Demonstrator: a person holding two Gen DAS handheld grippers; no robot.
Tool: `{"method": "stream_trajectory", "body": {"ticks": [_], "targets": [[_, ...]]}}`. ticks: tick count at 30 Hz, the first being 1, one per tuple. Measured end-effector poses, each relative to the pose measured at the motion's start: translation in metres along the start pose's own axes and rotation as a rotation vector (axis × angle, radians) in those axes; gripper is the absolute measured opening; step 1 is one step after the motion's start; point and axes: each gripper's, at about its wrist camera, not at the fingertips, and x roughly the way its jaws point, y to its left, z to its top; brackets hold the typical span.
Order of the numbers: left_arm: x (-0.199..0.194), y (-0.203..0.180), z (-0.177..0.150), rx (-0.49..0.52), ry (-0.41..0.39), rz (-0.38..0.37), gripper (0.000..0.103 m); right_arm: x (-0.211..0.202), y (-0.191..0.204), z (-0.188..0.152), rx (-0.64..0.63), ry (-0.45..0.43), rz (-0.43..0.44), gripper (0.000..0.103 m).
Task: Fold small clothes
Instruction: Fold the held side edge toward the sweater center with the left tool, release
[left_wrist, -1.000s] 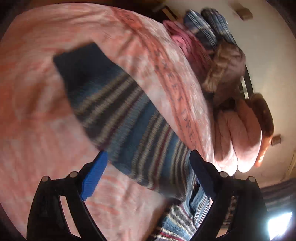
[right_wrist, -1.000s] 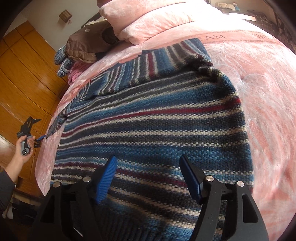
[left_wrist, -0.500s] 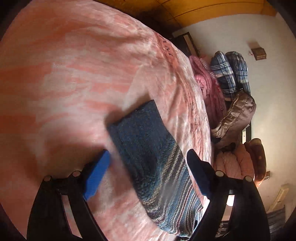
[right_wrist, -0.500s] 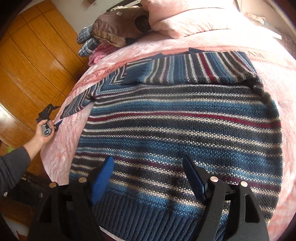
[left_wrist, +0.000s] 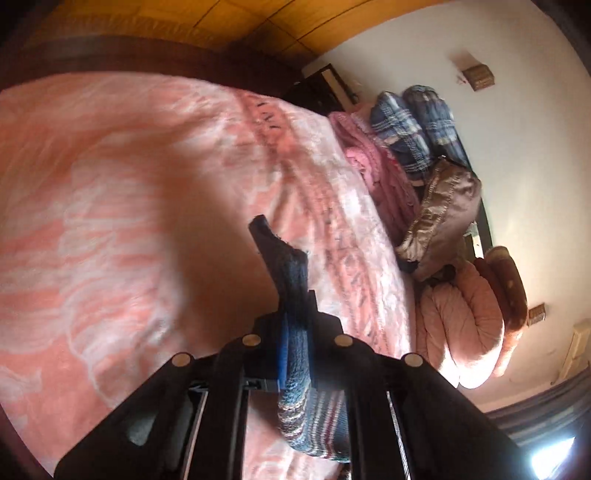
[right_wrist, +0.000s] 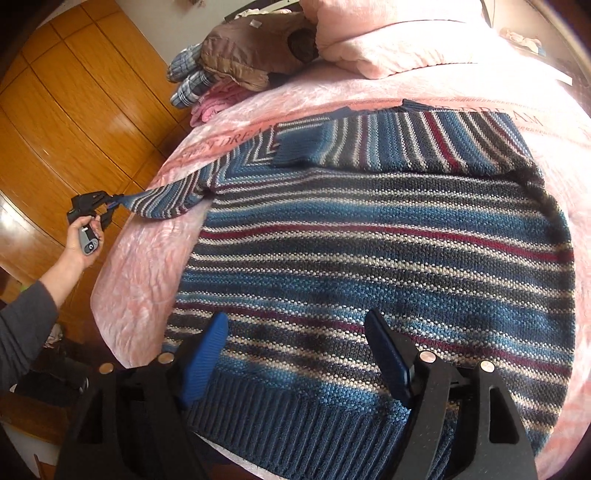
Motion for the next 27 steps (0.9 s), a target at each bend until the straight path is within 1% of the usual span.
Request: {"method": "stream_trajectory", "body": {"ticks": [3,6,10,13,17,21,25,27], "targets": [[-0.010,-0.060,-0.004,0.111,0.003,-0.050,0.006,-0.013,0.003,0.002,-0.003,-0.025,0.008,0.077],[-0.017,-0.118,-0.018,0.217,0.008,-0.100,0.006,-0.029,0.004,0.000,-0.008,-0.052,0.012,0.077],[-0.014,-0.189,-0.049,0.337,0.033,-0.151,0.006,-0.047,-0.004,-0.002,0.009,-0.088,0.018,0.077],[-0.003,-0.229,-0.078,0.405,0.060,-0.171,0.006,-0.058,-0.016,-0.004,0.033,-0.104,0.023,0.077],[0.022,-0.269,-0.121,0.478,0.108,-0.183,0.006,-0.069,-0.031,-0.005,0.048,-0.125,0.021,0.077],[0.055,-0.294,-0.171,0.528,0.170,-0.192,0.006,-0.072,-0.050,-0.007,0.082,-0.134,0.025,0.077],[0.092,-0.308,-0.224,0.580,0.228,-0.188,0.006,-0.070,-0.070,-0.011,0.116,-0.129,0.022,0.077],[0.113,-0.308,-0.252,0.604,0.263,-0.179,0.006,-0.069,-0.079,-0.012,0.128,-0.126,0.012,0.077]]}}
